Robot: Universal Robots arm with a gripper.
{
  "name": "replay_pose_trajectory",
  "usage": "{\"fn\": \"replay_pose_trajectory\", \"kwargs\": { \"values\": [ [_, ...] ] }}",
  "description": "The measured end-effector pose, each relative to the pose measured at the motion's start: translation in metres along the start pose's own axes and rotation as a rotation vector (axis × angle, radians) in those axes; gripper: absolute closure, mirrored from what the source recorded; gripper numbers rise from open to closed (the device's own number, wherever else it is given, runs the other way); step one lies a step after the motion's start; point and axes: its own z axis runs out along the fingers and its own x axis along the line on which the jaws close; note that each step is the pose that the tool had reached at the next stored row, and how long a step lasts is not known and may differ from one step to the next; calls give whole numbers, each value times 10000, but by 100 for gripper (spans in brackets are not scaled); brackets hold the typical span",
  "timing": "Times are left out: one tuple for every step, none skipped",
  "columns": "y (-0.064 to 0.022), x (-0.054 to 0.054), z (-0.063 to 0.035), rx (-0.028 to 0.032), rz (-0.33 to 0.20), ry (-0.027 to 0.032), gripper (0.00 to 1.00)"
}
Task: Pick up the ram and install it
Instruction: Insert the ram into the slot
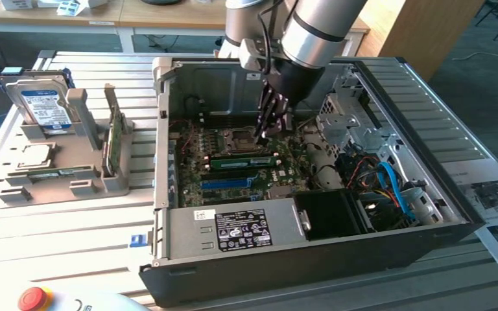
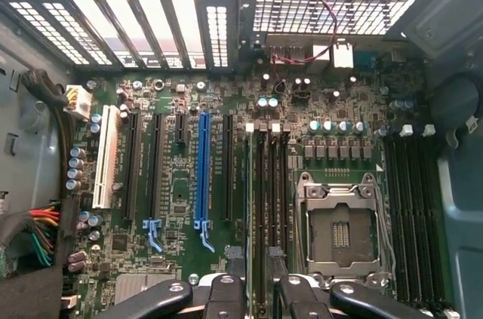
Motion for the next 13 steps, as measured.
{"fn": "replay_pose_trajectory", "kwargs": {
  "values": [
    [8, -3, 2, 44, 2, 15, 75],
    [16, -6, 4, 91, 5, 31, 75],
    [22, -8, 5, 129, 7, 43, 75],
    [29, -10, 7, 166, 9, 55, 75],
    [37, -12, 8, 210, 11, 71, 75],
    [45, -15, 10, 259, 14, 85, 75],
    [54, -18, 12, 313, 17, 103, 75],
    [64, -21, 14, 362, 19, 120, 75],
    [74, -24, 16, 410, 22, 137, 75],
    [84, -27, 19, 459, 25, 153, 75],
    [94, -30, 21, 508, 27, 169, 75],
    [104, -33, 23, 553, 29, 186, 75],
    [114, -36, 26, 601, 31, 204, 75]
  ]
}}
